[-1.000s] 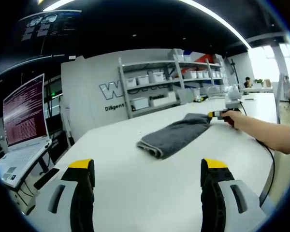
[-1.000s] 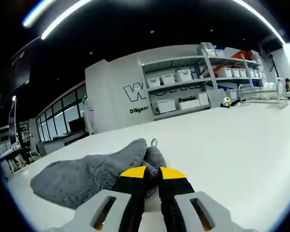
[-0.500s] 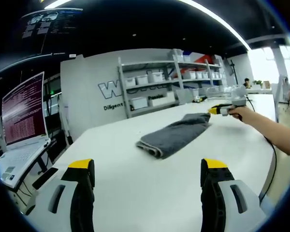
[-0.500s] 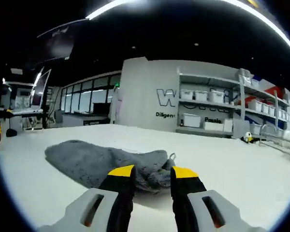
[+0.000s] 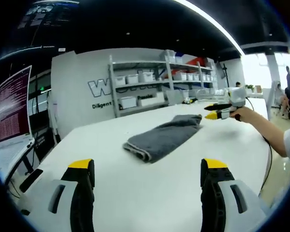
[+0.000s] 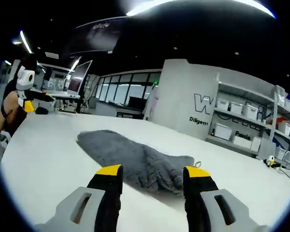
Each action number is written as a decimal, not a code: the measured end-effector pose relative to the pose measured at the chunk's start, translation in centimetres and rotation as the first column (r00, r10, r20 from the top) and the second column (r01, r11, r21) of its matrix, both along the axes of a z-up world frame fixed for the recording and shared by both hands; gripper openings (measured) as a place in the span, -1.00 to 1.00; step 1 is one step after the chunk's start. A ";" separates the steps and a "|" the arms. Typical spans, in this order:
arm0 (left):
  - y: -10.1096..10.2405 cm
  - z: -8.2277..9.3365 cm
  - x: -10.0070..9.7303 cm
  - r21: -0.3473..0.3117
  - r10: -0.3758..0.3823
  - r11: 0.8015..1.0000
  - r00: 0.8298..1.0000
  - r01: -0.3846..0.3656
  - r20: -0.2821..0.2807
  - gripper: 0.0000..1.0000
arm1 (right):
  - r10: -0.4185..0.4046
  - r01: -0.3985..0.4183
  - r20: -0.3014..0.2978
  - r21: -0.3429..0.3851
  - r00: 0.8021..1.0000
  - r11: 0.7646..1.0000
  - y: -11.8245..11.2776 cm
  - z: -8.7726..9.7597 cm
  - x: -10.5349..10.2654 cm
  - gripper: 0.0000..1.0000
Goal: Open the folded towel by lifting each exposed corner and separating the folded layers until the towel lies flat within the target outline without major curled edges
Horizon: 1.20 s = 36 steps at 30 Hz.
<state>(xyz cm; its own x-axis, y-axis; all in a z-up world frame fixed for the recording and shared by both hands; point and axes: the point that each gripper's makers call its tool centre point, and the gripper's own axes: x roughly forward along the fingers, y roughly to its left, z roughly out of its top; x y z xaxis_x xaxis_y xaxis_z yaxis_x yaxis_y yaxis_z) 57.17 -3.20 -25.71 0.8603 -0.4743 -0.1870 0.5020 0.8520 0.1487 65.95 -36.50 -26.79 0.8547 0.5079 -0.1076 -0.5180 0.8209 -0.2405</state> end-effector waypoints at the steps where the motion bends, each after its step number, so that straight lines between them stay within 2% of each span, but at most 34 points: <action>1: -0.3 -0.2 0.2 0.001 -0.011 1.000 1.000 0.011 -0.003 0.77 | 0.005 -0.005 0.002 0.002 1.000 1.000 0.0 0.0 -0.1 0.17; 4: -0.9 -0.4 0.6 -0.011 -0.050 0.999 0.999 0.049 -0.018 0.77 | 0.030 -0.030 0.009 -0.014 1.000 0.999 -0.3 0.0 -0.6 0.35; 8: -1.4 -0.6 1.7 -0.028 -0.092 0.995 0.996 0.092 -0.017 0.77 | 0.048 -0.048 -0.004 -0.021 0.999 0.999 -1.1 -0.4 -1.1 0.45; 12: -2.0 -0.8 2.6 -0.016 -0.130 0.991 0.992 0.130 0.004 0.78 | 0.037 -0.037 0.018 -0.008 0.999 0.999 -2.0 0.3 -1.0 0.56; 17: -3.2 -0.3 2.8 -0.061 -0.192 0.980 0.981 0.192 -0.007 0.79 | 0.023 -0.024 0.012 0.011 1.000 1.000 -2.9 0.5 -0.9 0.75; 21: -3.8 -0.6 3.5 -0.016 -0.210 0.978 0.978 0.209 -0.020 0.79 | 0.012 -0.012 0.002 0.019 1.000 1.000 -3.4 0.3 -0.9 0.87; 24: -4.3 -0.4 3.9 -0.019 -0.229 0.973 0.973 0.229 -0.030 0.79 | 0.008 -0.008 -0.009 0.024 1.000 1.000 -3.6 0.2 -0.9 0.99; 31: -4.9 -0.4 5.3 0.029 -0.246 0.969 0.968 0.247 -0.041 0.79 | 0.017 -0.017 -0.008 0.035 1.000 0.999 -3.5 0.3 -1.3 0.99; 36: -4.8 -0.4 6.9 0.100 -0.250 0.962 0.967 0.253 -0.046 0.80 | 0.016 -0.016 -0.004 0.070 1.000 0.997 -3.6 0.6 -1.4 0.99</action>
<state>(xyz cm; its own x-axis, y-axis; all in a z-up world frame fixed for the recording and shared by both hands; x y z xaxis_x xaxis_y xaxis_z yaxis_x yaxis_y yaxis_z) 64.07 -7.97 -26.15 0.7084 -0.6511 -0.2725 0.7042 0.6783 0.2099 64.55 -40.11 -26.15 0.8460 0.5279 -0.0752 -0.5322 0.8272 -0.1803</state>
